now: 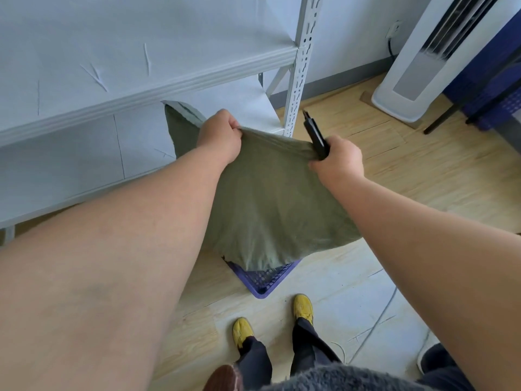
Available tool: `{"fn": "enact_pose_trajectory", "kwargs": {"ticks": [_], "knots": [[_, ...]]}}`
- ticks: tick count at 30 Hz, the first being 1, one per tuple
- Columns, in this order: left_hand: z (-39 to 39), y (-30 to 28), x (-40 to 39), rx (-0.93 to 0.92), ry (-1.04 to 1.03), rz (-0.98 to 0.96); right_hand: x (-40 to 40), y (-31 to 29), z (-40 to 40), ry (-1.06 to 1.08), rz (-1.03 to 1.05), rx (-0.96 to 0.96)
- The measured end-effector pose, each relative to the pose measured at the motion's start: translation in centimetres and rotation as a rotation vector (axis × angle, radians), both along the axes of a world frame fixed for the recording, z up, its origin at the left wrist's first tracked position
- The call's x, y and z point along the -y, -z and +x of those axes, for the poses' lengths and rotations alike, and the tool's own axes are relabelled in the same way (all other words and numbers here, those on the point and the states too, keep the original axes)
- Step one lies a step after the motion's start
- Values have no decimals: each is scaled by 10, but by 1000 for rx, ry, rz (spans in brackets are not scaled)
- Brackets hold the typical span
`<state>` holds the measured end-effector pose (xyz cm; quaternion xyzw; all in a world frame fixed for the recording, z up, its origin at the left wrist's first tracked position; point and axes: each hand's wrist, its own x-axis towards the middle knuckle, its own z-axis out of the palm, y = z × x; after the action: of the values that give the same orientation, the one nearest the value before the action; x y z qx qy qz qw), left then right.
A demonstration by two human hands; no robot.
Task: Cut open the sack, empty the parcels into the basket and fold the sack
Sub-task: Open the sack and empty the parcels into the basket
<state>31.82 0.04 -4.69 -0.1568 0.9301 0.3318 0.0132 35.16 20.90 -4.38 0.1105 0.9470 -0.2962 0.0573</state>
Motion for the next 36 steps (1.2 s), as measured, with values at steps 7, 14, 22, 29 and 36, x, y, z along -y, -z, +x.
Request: {"fn": "enact_pose_trajectory", "kwargs": {"ticks": [7, 14, 22, 29, 36], "knots": [[14, -8, 10, -69, 78, -9, 17, -12, 5, 107, 8, -55], [16, -40, 14, -160, 61, 237, 27, -46, -1, 164, -169, -191], [58, -21, -15, 65, 14, 641, 50, -30, 24, 82, -492, 60], [65, -24, -15, 117, 135, 764, 60, -7, 44, 74, -525, 30], [69, 3, -2, 302, 549, 49, 52, -11, 41, 18, -476, 52]]}}
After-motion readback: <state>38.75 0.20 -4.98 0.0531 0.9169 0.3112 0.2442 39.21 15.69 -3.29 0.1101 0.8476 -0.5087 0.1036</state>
